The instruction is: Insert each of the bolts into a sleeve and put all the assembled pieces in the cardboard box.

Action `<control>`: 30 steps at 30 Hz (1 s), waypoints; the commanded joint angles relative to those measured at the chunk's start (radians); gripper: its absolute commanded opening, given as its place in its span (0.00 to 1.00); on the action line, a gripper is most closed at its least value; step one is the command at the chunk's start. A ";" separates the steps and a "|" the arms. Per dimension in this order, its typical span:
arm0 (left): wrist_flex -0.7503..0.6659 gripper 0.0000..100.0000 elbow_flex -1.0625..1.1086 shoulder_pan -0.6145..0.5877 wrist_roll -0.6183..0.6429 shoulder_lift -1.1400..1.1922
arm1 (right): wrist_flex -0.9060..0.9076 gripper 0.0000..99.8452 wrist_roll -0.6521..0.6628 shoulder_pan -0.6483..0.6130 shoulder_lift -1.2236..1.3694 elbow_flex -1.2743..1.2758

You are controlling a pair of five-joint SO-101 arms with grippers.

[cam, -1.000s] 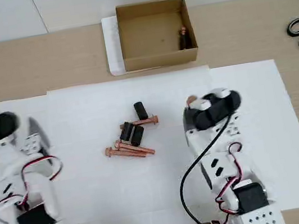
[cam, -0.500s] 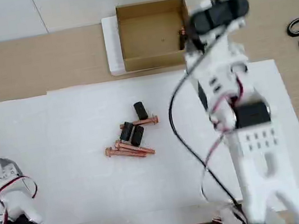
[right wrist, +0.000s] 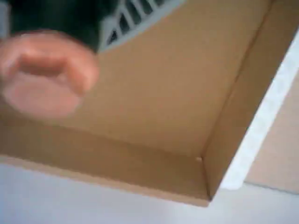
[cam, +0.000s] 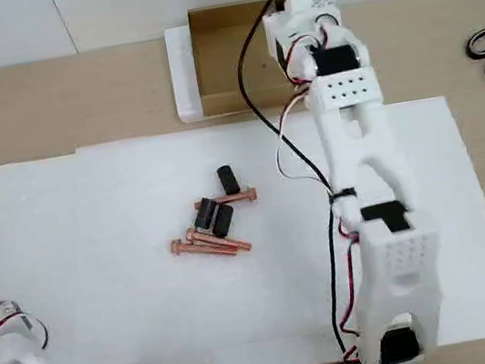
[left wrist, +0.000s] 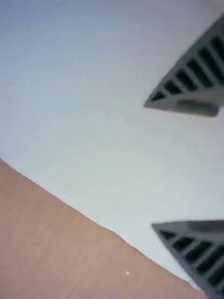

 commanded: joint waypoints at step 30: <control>0.250 0.15 -0.206 -0.006 -0.110 -0.012 | 0.070 0.20 -0.068 -0.035 0.440 -0.517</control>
